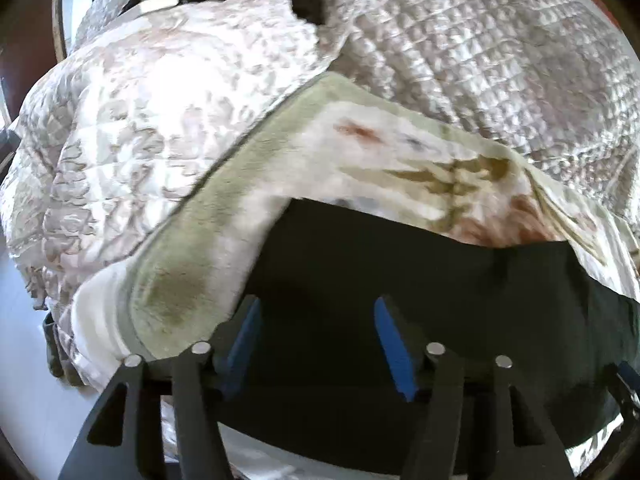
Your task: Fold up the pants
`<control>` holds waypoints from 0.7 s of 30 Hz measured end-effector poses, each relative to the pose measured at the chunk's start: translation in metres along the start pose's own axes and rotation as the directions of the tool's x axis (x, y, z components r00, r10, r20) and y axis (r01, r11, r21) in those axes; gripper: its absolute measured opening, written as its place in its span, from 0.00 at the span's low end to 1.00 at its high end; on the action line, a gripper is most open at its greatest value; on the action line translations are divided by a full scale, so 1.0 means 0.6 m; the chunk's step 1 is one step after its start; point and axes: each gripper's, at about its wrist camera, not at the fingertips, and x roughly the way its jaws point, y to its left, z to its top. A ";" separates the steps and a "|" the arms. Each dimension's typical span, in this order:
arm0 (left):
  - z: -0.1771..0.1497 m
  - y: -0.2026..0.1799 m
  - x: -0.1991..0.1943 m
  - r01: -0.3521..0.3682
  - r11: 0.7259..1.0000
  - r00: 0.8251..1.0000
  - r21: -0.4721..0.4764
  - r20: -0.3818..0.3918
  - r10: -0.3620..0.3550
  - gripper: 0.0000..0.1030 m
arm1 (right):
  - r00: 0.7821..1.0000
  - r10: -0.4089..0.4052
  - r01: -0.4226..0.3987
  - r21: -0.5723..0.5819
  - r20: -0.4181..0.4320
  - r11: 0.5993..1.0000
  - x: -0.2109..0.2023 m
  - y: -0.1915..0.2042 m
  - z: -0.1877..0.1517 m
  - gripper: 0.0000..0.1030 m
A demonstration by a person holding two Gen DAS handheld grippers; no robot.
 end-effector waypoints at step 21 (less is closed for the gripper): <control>0.027 -0.020 0.052 -0.059 0.996 0.998 0.063 -0.025 0.060 0.11 | 1.000 0.025 -0.025 0.005 -0.005 1.000 0.015 0.000 0.004 0.61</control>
